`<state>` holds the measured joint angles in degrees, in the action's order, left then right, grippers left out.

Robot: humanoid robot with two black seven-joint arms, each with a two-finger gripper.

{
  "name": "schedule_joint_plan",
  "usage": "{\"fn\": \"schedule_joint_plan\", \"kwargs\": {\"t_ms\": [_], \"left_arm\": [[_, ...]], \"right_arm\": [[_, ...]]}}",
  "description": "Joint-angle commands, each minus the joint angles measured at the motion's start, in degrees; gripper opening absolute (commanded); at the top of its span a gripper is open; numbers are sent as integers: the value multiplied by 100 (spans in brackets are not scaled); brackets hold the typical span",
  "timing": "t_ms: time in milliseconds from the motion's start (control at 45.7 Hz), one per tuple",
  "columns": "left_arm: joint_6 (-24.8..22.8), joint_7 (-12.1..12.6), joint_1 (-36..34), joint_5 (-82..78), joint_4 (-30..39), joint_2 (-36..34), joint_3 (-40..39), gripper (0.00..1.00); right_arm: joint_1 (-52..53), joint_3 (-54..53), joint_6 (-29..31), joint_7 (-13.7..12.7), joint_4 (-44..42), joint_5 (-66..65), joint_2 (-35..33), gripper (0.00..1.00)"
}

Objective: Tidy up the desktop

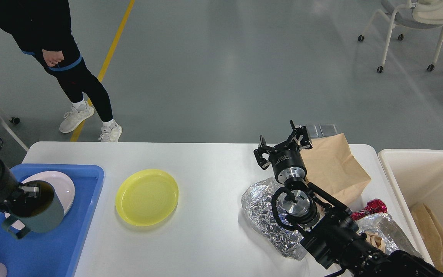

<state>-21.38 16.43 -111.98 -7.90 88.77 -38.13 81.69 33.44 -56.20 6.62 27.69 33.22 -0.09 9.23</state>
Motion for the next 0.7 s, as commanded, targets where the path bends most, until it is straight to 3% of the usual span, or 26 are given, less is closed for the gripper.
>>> {"fn": "schedule_joint_plan", "kwargs": {"t_ms": [0, 307, 679], "left_arm": [[362, 0, 729, -10, 9, 60, -4, 0], [1321, -9, 1740, -133, -9, 289, -13, 0], [1479, 0, 2365, -115, -395, 614, -92, 3]], "right_arm": [[-4, -5, -3, 0, 0, 0, 0, 100], [-4, 3, 6, 0, 0, 0, 0, 100], [-4, 3, -3, 0, 0, 0, 0, 100]]}}
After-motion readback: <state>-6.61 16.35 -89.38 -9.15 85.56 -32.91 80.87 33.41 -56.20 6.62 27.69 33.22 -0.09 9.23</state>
